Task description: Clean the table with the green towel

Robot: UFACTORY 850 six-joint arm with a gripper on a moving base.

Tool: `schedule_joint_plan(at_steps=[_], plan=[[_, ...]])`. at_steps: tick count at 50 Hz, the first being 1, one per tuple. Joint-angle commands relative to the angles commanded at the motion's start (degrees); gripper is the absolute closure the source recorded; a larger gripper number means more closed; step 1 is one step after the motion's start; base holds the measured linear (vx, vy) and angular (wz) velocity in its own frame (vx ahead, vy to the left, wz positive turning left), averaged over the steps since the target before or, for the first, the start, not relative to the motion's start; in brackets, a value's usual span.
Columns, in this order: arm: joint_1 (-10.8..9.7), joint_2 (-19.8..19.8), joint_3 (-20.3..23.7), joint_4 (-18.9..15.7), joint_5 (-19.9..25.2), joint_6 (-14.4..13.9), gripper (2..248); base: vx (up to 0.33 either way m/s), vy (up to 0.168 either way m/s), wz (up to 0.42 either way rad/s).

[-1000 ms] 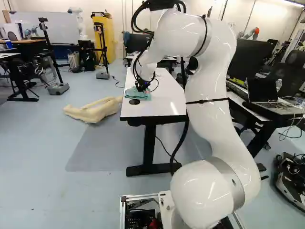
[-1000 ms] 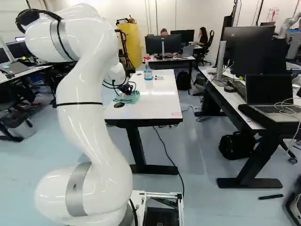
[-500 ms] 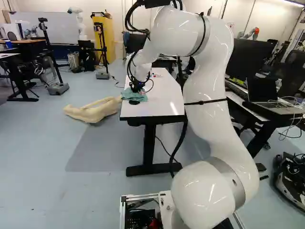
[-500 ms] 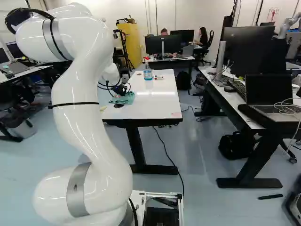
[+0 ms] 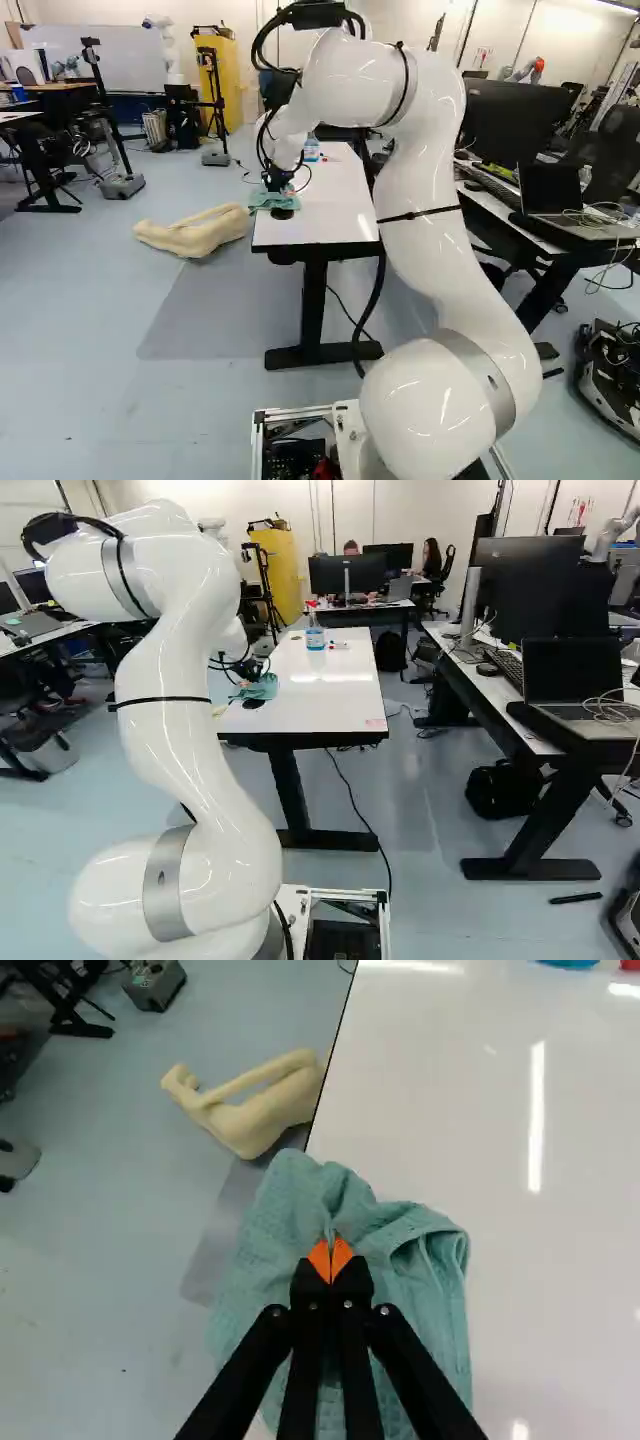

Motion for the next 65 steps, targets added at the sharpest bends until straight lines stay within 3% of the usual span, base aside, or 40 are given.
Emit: schedule_joint_plan(at_steps=[10, 29, 65], plan=[[-0.7, -2.0, -2.8, 0.0, 0.0, 0.0, 229, 0.0, 0.0, 0.0], [-0.9, -1.1, -2.7, 0.0, 0.0, 0.0, 229, 0.0, 0.0, 0.0], [0.3, 11.4, 9.1, 0.0, 0.0, 0.0, 229, 0.0, 0.0, 0.0]])
